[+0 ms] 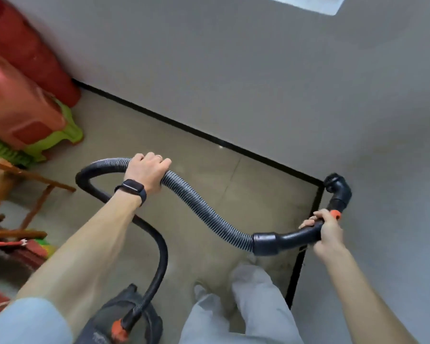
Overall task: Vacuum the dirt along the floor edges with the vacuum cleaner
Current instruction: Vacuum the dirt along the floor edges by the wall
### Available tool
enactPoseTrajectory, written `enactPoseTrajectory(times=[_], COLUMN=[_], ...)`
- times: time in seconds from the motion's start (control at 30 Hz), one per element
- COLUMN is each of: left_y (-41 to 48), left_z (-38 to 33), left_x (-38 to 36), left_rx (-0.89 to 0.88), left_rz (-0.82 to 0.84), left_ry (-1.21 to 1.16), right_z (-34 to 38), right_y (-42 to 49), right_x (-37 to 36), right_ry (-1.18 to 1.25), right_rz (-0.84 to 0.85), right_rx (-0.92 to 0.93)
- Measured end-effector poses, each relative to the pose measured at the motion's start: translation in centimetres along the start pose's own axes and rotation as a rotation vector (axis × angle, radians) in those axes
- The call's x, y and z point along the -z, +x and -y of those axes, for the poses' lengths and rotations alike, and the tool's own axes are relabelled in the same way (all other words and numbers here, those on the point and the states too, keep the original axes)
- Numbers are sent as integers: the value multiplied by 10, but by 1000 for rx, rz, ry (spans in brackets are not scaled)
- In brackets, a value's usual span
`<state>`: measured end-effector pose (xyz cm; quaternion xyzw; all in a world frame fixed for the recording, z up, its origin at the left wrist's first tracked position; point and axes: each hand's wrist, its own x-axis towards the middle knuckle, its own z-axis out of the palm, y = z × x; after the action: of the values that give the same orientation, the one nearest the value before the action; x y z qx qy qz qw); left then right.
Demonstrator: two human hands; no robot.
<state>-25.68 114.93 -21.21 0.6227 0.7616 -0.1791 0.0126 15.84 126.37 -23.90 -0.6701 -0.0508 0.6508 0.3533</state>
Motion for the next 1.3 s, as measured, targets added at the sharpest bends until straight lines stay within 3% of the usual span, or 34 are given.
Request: enactPoseTrajectory(times=[0.27,0.6,0.87,1.13,1.3], left_y=[137,237,310,405,458], left_z=[-95,-211,-243,-245,-252], left_x=[72,54,-39,-201,-294], left_rx=[-169,-511,-632,-680,-772], left_rz=[-93,-60,97,352,351], left_ry=[56,249,232,108,83], right_z=[20,11,-18,-59,-99], right_y=[56,132,214,344,433], right_x=[66,119,124,68,36], right_ry=[267,283,282,299,288], right_rz=[-191,-315,-370,-516,-620], right_rx=[-157,-171,-150,-39,60])
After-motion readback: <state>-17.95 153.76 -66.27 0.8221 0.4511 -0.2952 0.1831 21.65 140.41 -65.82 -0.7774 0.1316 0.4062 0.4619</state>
